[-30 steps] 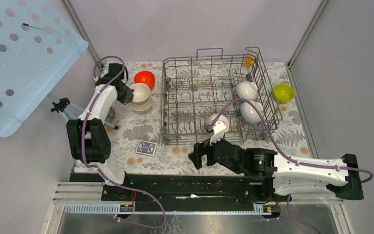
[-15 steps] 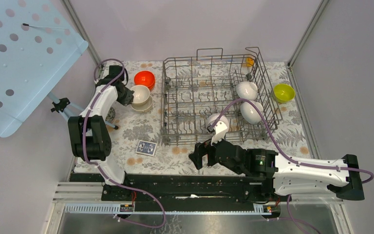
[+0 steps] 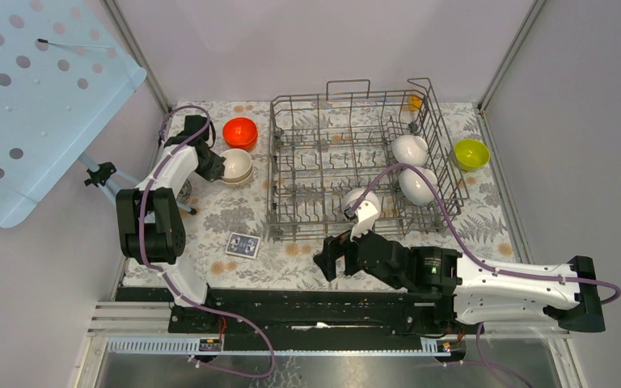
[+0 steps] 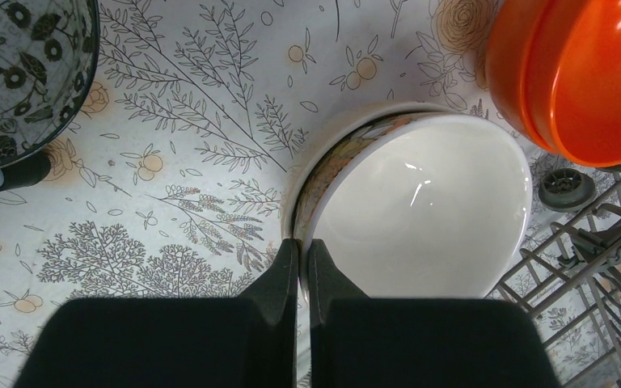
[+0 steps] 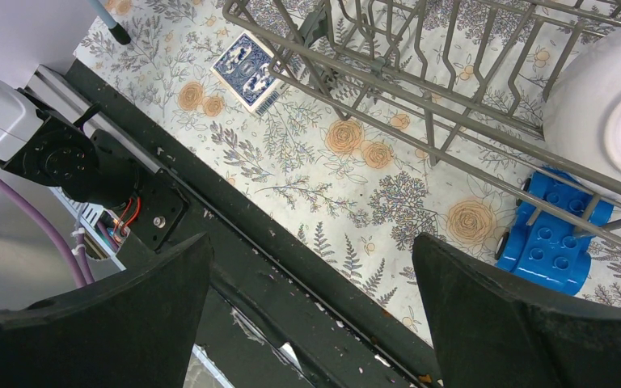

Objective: Unload the bowls from the dish rack
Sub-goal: Place the bowl with the bowl.

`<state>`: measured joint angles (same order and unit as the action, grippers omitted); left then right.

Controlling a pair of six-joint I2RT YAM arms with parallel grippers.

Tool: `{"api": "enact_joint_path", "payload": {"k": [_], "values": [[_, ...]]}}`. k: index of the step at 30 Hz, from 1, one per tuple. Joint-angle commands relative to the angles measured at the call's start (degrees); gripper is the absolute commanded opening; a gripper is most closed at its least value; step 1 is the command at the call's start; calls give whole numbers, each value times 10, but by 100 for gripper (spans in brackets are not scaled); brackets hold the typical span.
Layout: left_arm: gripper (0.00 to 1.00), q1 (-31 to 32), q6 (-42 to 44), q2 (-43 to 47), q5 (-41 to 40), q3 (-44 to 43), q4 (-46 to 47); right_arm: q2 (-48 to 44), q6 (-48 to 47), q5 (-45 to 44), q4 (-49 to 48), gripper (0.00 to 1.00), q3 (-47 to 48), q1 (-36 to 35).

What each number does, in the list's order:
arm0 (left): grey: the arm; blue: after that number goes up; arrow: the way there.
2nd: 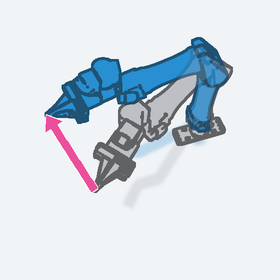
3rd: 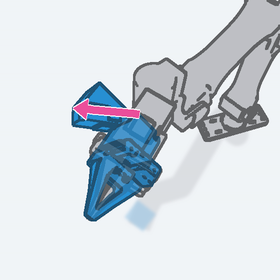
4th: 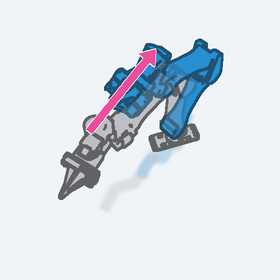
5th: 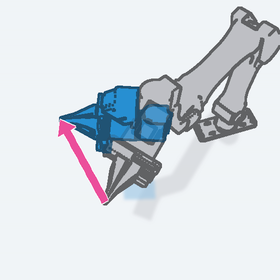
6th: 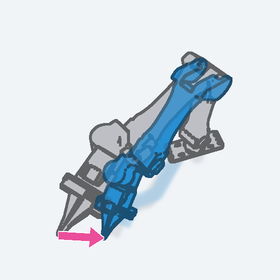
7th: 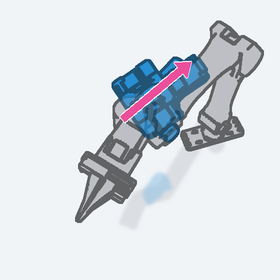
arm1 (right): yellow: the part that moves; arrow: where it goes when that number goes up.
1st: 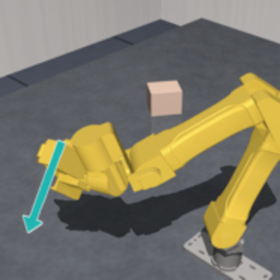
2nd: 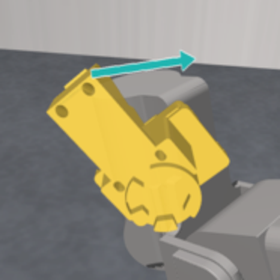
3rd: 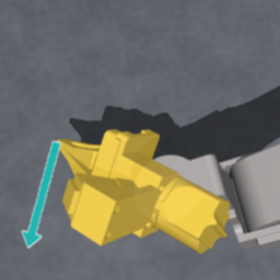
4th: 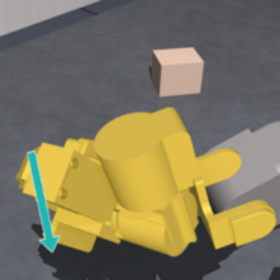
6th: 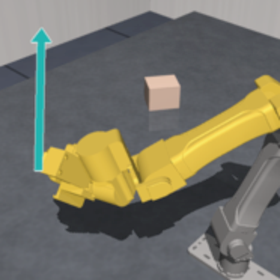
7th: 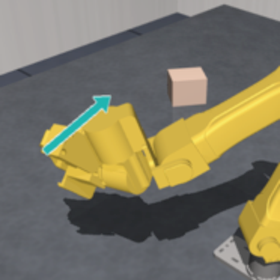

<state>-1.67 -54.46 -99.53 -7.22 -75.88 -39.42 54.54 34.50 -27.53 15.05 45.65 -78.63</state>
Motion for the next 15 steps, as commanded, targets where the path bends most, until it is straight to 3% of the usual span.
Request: {"api": "enact_joint_path", "payload": {"k": [1, 4, 12, 15], "values": [[0, -3, 3, 2, 20, -2, 50, -6, 8, -24, -12, 100, -3, 1], [1, -4, 8, 1, 27, 0, 52, -5, 8, -26, -12, 100, -3, 1], [28, -3, 20, 11, 29, 5, 56, -6, 7, -28, -7, 100, -3, 1], [34, -3, 22, 18, 32, 5, 56, -9, 7, -30, -3, 100, -4, 1]]}}
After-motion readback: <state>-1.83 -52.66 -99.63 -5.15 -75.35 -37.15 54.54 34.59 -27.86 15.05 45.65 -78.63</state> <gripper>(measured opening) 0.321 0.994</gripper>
